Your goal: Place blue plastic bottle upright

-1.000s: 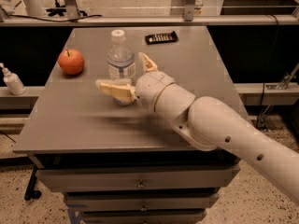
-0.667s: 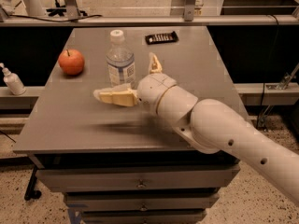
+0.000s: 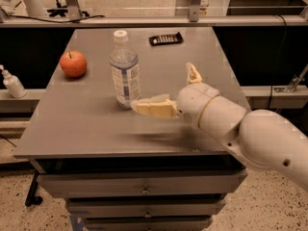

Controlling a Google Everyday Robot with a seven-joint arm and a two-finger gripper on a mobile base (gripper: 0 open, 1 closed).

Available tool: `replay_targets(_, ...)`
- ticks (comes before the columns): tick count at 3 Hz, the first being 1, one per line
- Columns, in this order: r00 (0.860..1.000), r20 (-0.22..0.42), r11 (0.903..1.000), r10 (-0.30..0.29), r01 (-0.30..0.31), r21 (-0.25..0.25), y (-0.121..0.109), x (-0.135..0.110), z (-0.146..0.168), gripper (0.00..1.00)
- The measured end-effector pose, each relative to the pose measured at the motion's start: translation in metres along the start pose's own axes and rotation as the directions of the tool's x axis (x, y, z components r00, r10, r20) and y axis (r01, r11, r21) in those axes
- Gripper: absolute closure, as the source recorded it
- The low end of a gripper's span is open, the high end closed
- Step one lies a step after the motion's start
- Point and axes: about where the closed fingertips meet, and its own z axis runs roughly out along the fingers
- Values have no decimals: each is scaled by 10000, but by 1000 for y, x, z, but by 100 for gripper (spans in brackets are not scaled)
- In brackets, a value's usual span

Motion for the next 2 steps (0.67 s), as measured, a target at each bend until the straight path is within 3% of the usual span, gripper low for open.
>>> replay_targets(1,9971,-742,9994,-172,194,279,-34,14,-49,0)
replay_targets(2,9962,-856,9998,-166,170,37,-29,18,-52,0)
